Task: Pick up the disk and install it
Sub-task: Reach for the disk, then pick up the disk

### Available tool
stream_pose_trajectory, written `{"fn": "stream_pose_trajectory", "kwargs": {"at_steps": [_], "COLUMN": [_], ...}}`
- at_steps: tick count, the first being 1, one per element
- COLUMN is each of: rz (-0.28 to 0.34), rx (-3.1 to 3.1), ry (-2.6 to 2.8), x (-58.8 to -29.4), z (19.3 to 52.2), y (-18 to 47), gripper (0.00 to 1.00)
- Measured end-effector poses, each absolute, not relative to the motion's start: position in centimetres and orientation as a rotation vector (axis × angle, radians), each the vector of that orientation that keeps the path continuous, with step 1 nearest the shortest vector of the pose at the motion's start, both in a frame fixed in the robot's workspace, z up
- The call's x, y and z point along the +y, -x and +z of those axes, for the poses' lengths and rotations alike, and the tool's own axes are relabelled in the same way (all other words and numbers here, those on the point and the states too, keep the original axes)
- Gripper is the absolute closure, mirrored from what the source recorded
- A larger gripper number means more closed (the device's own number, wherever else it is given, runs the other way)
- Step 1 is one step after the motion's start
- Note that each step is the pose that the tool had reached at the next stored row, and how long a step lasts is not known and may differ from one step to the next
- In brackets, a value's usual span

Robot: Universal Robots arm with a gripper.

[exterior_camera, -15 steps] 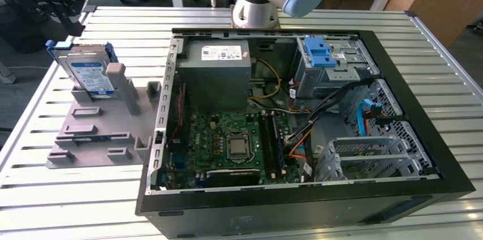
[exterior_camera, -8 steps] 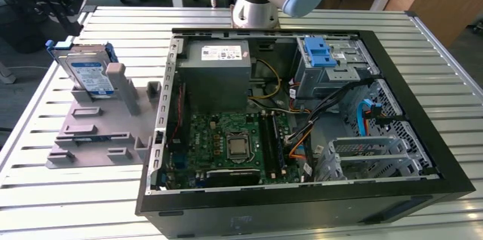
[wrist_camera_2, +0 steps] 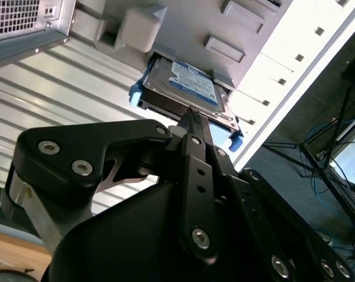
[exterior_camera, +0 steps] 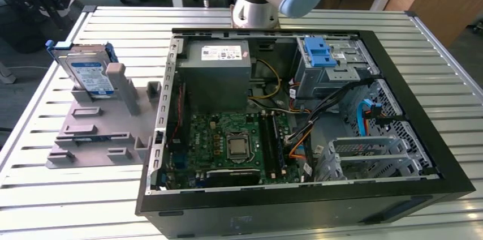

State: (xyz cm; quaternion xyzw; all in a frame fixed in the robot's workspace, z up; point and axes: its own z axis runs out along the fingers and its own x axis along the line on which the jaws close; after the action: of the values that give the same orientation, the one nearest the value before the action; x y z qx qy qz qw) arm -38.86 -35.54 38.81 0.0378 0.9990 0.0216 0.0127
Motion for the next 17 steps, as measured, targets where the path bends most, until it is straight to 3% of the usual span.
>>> {"fn": "stream_pose_trajectory", "kwargs": {"at_steps": [17], "rz": [0.066], "rx": [3.115], "ry": [-0.118], "x": [-34.4], "z": [38.4], "y": [41.7], "gripper": [0.89]}}
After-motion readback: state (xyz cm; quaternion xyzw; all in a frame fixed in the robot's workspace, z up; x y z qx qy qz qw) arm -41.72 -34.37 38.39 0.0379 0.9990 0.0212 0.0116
